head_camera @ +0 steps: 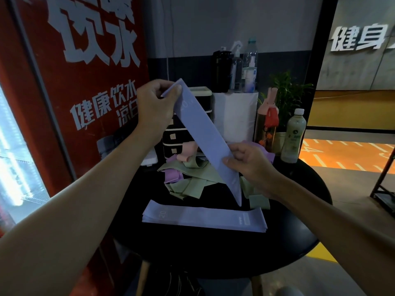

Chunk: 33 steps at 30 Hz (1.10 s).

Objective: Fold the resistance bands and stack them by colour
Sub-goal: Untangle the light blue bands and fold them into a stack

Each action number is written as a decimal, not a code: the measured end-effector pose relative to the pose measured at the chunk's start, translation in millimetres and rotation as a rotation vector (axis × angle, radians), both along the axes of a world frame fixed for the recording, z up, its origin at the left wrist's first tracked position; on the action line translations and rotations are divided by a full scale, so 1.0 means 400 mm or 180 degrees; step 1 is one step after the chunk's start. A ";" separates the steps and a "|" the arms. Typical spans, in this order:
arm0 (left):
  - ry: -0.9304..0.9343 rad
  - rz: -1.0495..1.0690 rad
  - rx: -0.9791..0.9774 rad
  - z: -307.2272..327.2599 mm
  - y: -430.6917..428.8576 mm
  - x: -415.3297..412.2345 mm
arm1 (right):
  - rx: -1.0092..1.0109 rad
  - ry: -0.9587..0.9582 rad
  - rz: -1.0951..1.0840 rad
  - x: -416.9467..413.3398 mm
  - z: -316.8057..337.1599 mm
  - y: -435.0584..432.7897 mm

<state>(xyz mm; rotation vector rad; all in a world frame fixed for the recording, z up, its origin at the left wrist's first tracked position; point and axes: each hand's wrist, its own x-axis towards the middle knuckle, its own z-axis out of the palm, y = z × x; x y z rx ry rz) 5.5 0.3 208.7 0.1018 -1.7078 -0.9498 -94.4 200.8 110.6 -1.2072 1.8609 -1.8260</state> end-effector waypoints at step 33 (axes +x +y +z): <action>-0.1393 0.0719 0.0312 -0.477 -0.099 0.209 | 0.0865 0.0730 -0.1420 -0.033 -0.248 0.149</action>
